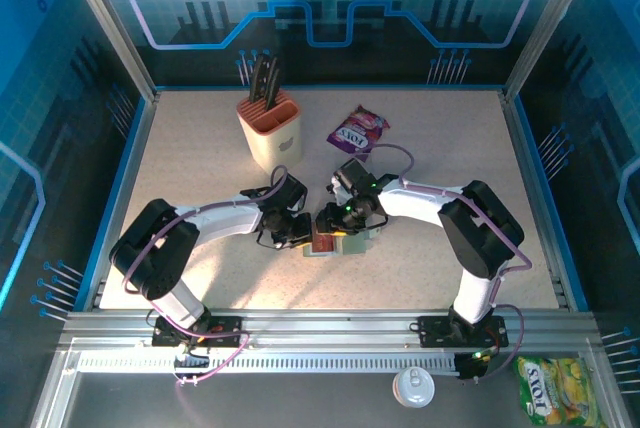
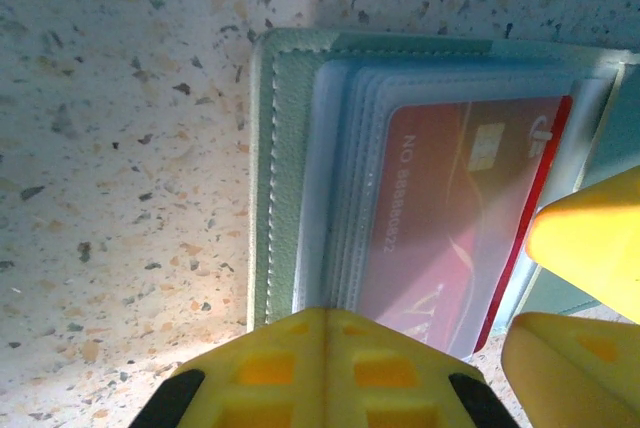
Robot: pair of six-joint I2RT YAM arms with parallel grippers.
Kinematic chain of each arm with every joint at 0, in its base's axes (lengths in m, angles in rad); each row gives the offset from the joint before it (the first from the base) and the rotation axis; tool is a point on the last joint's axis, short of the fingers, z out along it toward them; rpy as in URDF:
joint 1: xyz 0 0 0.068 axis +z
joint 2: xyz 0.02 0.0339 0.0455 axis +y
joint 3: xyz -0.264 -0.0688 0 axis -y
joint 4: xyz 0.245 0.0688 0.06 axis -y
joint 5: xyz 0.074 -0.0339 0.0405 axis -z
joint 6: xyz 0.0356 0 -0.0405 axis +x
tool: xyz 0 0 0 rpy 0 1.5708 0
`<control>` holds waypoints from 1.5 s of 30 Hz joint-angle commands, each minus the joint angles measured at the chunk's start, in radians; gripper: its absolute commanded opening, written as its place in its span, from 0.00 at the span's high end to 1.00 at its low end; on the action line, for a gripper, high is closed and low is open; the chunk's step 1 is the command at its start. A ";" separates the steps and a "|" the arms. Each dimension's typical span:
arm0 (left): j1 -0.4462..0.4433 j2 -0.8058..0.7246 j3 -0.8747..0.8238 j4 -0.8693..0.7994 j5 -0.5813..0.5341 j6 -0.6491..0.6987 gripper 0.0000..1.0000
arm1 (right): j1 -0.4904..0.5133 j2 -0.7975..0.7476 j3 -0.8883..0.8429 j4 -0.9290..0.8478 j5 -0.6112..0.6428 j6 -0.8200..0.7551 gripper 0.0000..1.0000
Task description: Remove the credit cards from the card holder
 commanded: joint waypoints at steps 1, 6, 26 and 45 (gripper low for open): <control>-0.001 0.015 0.001 -0.038 -0.016 0.022 0.94 | 0.004 0.009 -0.014 0.007 -0.025 0.012 0.58; 0.000 0.010 -0.003 -0.037 -0.016 0.021 0.94 | 0.003 0.016 -0.019 0.014 -0.026 0.017 0.62; 0.000 0.007 -0.012 -0.032 -0.016 0.018 0.95 | 0.003 0.005 -0.012 -0.068 0.074 -0.013 0.60; 0.003 -0.060 0.069 -0.058 0.015 0.041 0.94 | -0.001 -0.077 -0.026 -0.060 0.071 -0.009 0.59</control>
